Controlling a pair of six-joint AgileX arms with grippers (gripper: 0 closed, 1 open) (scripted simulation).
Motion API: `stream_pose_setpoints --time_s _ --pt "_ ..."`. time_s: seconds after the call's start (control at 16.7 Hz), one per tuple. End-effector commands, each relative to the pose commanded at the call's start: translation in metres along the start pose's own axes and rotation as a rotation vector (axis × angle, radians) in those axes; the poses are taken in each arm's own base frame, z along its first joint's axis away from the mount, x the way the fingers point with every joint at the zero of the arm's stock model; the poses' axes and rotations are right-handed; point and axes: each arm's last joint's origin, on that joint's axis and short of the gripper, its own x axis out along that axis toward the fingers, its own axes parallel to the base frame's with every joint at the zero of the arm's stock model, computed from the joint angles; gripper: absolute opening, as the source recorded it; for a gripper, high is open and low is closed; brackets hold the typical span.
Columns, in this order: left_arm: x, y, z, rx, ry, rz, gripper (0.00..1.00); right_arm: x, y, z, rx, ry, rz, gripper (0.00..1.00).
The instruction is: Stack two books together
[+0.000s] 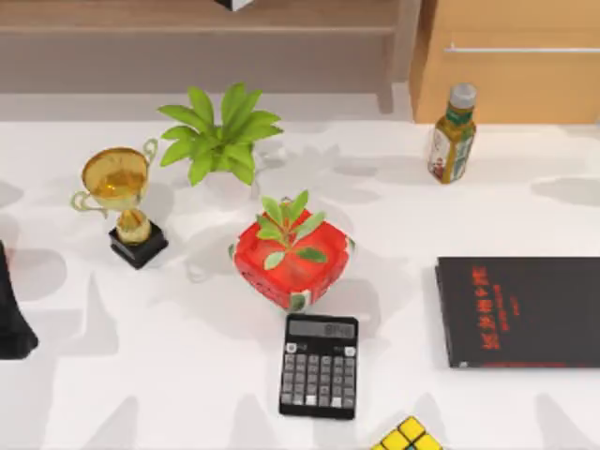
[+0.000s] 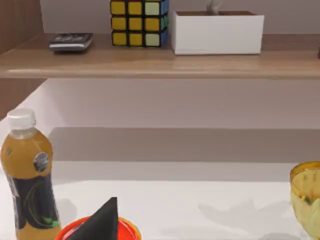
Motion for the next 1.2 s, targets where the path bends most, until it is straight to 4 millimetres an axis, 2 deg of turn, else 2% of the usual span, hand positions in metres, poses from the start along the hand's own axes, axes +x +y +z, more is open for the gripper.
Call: stream_pose_setpoints --time_s 0.18,0.3,0.48,0.66,0.78,0.96,1.08,1.2 --pt "0.0 0.0 0.0 0.0 0.0 0.0 1.0 0.0 0.0 0.003 0.0 -0.004 0.0 1.0" --pt "0.0 0.0 0.0 0.0 0.0 0.0 1.0 0.001 -0.001 0.018 -0.002 -0.023 0.0 1.0" --pt "0.0 0.0 0.0 0.0 0.0 0.0 1.0 0.007 -0.005 0.059 -0.01 -0.062 -0.001 1.0" --pt "0.0 0.0 0.0 0.0 0.0 0.0 1.0 0.032 -0.013 0.108 -0.021 -0.078 -0.002 1.0" --pt "0.0 0.0 0.0 0.0 0.0 0.0 1.0 0.064 -0.023 0.136 -0.026 -0.068 -0.002 1.0" --pt "0.0 0.0 0.0 0.0 0.0 0.0 1.0 0.13 -0.049 0.162 -0.027 -0.038 -0.003 1.0" --pt "0.0 0.0 0.0 0.0 0.0 0.0 1.0 0.179 -0.074 0.165 -0.025 -0.018 -0.003 1.0" --pt "0.0 0.0 0.0 0.0 0.0 0.0 1.0 0.225 -0.103 0.156 -0.021 -0.002 -0.003 1.0"
